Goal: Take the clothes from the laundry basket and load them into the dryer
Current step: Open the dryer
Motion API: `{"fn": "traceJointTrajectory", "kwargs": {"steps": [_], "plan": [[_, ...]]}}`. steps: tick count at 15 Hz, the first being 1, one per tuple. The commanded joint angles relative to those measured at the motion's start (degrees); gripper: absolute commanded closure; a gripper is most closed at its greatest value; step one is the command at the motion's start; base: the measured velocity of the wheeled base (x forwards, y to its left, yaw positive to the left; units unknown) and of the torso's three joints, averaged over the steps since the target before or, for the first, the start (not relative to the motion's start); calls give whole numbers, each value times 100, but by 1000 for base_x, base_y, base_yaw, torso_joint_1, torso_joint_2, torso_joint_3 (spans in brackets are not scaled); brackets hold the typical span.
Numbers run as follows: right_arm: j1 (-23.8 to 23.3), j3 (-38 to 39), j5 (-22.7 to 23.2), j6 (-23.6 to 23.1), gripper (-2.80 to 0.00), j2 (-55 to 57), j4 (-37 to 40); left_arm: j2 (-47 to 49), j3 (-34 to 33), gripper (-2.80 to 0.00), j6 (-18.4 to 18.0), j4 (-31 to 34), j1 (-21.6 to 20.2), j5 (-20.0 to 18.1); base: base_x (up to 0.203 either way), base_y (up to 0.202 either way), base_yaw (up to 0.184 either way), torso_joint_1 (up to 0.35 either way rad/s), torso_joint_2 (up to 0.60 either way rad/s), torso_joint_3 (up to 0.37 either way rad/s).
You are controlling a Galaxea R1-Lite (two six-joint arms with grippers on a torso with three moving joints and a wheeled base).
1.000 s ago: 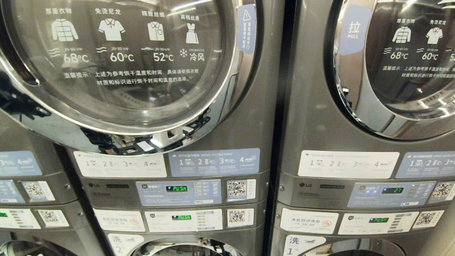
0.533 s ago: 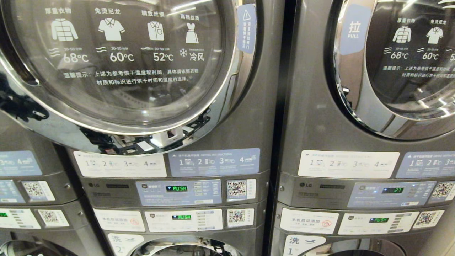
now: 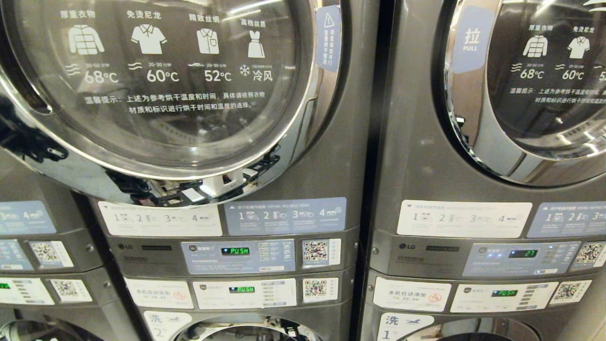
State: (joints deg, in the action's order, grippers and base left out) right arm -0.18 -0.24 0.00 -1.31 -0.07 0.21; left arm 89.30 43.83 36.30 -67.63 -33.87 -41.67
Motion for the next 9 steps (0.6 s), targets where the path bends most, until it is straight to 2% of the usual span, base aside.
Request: {"fn": "traceJointTrajectory", "kwargs": {"steps": [1,5,9], "plan": [[1,7,0,-1,0,-1,-3,-178,-118,0,25,-39,20,-25,0,0,0,0,0,0],[1,7,0,-5,0,-1,-3,-852,-714,0,26,-32,26,-31,0,0,0,0,0,0],[1,7,0,-1,0,-1,-3,-1759,-1384,0,53,-8,254,-28,0,0,0,0,0,0]]}}
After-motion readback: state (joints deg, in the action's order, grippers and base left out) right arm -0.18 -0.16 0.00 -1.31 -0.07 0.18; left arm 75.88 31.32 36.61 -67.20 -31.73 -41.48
